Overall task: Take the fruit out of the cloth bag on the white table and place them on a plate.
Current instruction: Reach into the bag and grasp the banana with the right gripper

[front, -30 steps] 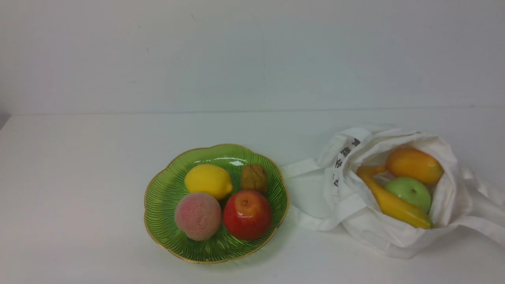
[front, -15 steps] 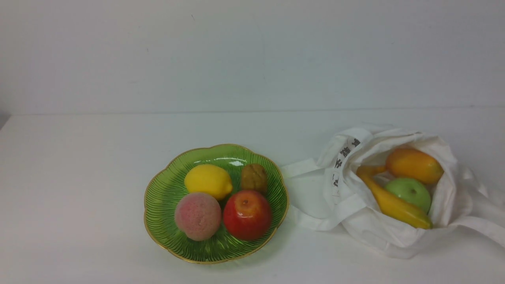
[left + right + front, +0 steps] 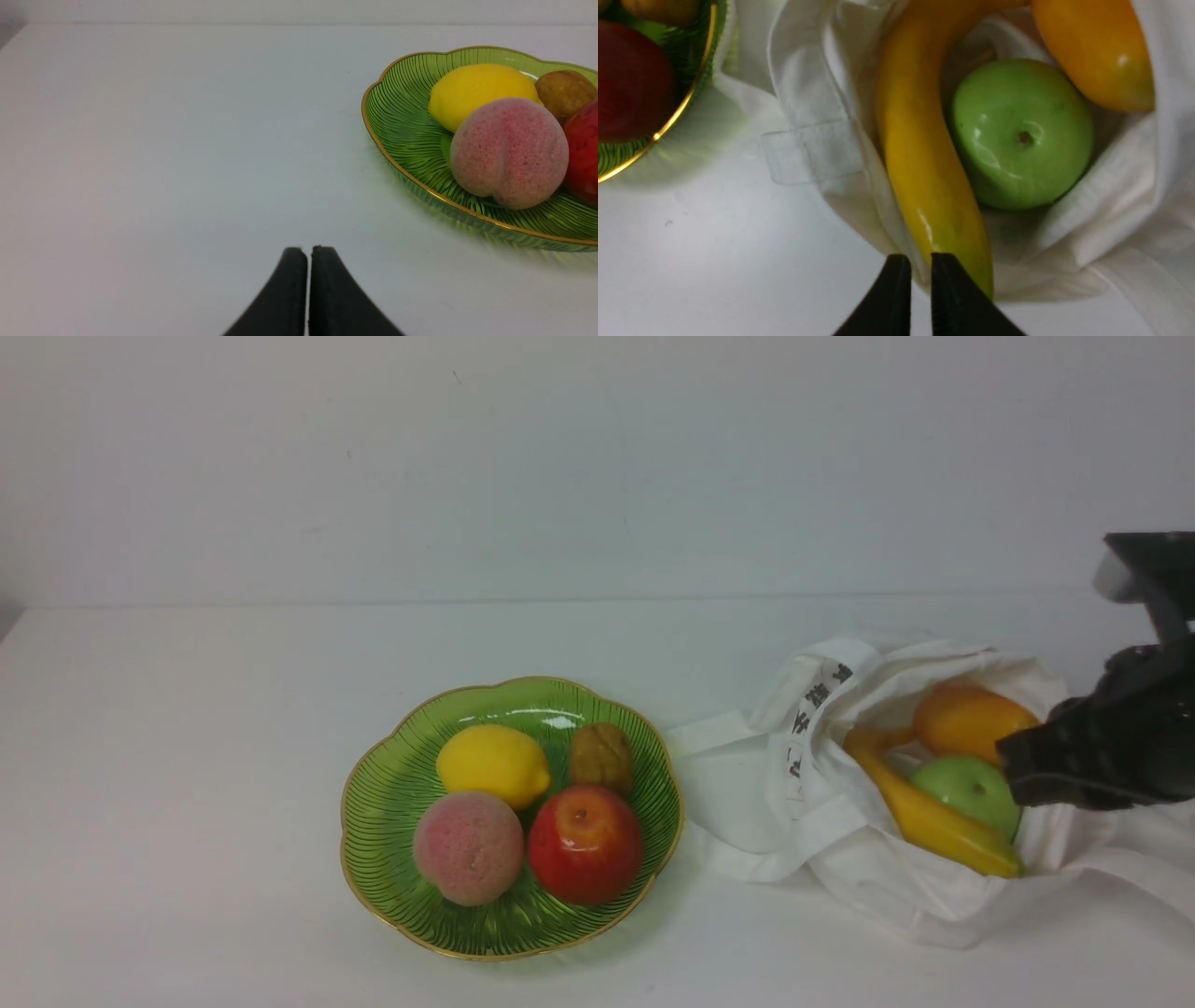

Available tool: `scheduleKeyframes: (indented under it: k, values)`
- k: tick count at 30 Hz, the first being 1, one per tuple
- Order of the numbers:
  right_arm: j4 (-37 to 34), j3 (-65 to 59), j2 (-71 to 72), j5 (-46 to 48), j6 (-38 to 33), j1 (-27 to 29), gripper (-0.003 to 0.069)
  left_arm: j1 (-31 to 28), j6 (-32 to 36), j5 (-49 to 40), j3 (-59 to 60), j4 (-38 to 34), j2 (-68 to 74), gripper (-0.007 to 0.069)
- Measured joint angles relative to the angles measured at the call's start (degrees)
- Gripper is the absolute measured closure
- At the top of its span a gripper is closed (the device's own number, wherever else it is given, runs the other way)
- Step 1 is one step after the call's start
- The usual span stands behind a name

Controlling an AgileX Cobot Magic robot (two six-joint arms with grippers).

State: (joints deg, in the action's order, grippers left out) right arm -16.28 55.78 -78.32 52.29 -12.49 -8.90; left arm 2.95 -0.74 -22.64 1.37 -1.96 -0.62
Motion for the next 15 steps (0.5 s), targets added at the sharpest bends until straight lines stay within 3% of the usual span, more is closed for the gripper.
scheduleKeyframes:
  k: [3,7,12,15]
  values:
    - [-0.5,1.2,-2.7,-0.1,-2.6,0.0,0.0522,0.0,0.0,0.0,0.0,0.0,0.0,0.0632]
    - [0.3,1.8,-7.8,-1.0,-5.1,0.0,0.0319,0.0,0.0,0.0,0.0,0.0,0.0,0.0632]
    - [1.7,1.9,-11.8,-2.7,-5.6,0.0,0.0148,0.0,0.0,0.0,0.0,0.0,0.0,0.0632]
    - [1.9,1.9,-13.0,-3.5,-5.8,0.0,0.0120,0.0,0.0,0.0,0.0,0.0,0.0,0.0632]
